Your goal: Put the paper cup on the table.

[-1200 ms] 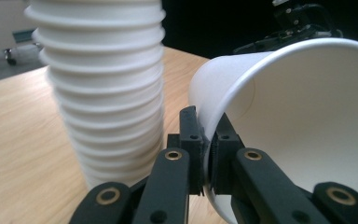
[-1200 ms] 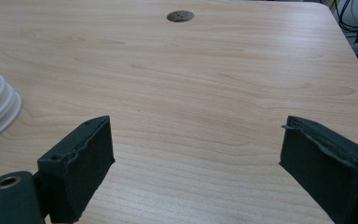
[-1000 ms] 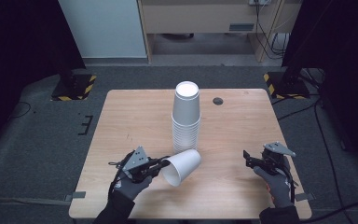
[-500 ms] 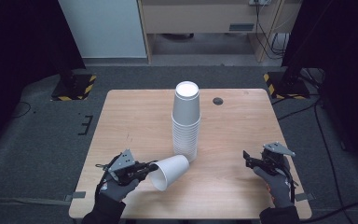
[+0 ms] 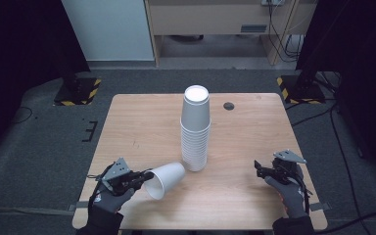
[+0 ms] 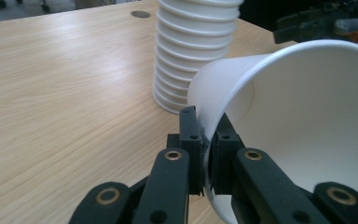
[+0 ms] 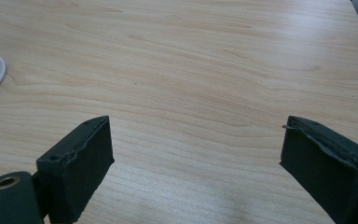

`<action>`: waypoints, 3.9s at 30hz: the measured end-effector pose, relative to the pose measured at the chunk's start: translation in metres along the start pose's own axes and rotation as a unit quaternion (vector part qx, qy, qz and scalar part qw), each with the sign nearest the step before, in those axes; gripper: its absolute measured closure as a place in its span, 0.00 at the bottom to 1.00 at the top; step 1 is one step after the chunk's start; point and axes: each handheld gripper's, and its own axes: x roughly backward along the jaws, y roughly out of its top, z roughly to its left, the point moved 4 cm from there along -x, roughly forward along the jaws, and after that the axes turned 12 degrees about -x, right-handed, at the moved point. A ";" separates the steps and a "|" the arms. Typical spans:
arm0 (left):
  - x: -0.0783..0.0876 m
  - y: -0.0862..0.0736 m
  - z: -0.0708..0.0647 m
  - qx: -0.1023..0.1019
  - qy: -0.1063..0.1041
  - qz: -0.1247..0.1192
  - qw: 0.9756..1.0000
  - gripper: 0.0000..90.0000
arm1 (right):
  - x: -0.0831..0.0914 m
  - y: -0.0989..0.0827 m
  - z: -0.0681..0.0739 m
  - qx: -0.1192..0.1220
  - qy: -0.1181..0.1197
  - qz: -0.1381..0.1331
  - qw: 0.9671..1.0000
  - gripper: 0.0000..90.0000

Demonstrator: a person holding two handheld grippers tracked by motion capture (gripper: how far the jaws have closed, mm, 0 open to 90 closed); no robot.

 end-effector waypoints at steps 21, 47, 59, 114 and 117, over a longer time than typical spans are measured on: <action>0.036 -0.009 0.042 0.072 0.122 0.038 0.989 0.95 | -0.016 -0.018 -0.008 0.010 -0.020 0.063 0.998 0.10; 0.060 -0.007 0.083 0.141 0.150 0.179 0.962 0.95 | -0.023 -0.027 -0.010 0.006 -0.021 0.080 0.997 0.06; 0.063 -0.001 0.098 0.158 0.148 0.286 0.934 0.95 | -0.023 -0.027 -0.010 0.005 -0.021 0.081 0.996 0.06; 0.062 0.016 0.095 0.146 0.192 0.218 0.946 0.57 | -0.024 -0.027 -0.010 0.006 -0.020 0.082 0.996 0.05; 0.063 0.018 0.092 0.129 0.217 0.164 0.954 0.53 | -0.024 -0.027 -0.010 0.006 -0.019 0.082 0.996 0.05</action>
